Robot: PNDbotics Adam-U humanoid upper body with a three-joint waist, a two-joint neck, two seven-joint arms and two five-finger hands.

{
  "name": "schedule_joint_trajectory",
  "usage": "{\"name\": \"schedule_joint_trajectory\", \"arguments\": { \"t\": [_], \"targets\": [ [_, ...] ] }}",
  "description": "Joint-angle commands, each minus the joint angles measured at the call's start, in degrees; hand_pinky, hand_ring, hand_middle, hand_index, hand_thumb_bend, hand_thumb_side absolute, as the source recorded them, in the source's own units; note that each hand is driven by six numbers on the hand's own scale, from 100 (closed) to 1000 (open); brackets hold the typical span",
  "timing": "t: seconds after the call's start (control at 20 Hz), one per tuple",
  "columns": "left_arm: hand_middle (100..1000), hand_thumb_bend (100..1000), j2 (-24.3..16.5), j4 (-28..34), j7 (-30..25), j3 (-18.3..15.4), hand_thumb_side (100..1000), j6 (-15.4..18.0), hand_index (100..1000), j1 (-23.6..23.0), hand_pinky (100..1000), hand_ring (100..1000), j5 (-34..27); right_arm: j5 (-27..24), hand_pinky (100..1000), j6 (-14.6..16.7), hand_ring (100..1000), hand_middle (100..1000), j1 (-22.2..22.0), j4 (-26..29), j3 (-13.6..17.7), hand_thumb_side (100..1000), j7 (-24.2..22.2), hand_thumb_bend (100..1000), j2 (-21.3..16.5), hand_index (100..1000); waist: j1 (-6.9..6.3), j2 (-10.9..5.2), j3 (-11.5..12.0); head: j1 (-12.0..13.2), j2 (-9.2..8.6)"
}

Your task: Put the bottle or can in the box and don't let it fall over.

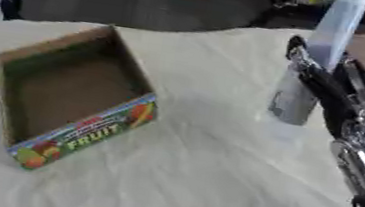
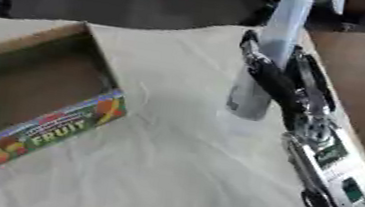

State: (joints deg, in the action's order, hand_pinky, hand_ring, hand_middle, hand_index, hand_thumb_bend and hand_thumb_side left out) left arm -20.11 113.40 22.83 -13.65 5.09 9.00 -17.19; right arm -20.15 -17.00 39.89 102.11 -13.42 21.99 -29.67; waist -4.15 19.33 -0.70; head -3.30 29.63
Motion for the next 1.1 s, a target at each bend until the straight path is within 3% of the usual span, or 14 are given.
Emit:
{"name": "schedule_joint_trajectory", "arguments": {
  "t": [0.05,0.2,0.4,1.1],
  "targets": [
    [838,396,-1.6,1.2,0.1,-0.5,498,0.3,723,0.3,1000,980,0.4,-0.9,694,0.6,298,178,1.8,3.1,0.9,470,0.1,100,-2.7,100,0.23,-1.62,0.2,-1.6,-0.04],
    [837,399,-1.7,1.2,0.3,-0.5,497,0.3,723,0.2,1000,979,0.4,-1.3,692,0.0,299,178,3.3,3.6,0.8,470,0.5,100,-4.1,100,0.47,-1.91,0.5,-4.9,-0.02],
    [837,401,-1.8,1.2,0.3,-0.5,494,0.4,723,0.2,1000,978,0.4,-3.9,691,-0.8,300,179,6.3,2.6,0.2,470,1.4,100,-5.7,100,0.8,-2.31,1.2,-7.2,-0.24],
    [836,405,-2.5,1.2,0.5,-0.6,484,0.9,723,1.0,1000,975,0.3,-5.8,710,1.6,302,177,13.7,-3.5,-2.1,470,2.8,100,-6.4,100,2.52,-2.69,6.0,-11.4,-0.58]
  ]
}}
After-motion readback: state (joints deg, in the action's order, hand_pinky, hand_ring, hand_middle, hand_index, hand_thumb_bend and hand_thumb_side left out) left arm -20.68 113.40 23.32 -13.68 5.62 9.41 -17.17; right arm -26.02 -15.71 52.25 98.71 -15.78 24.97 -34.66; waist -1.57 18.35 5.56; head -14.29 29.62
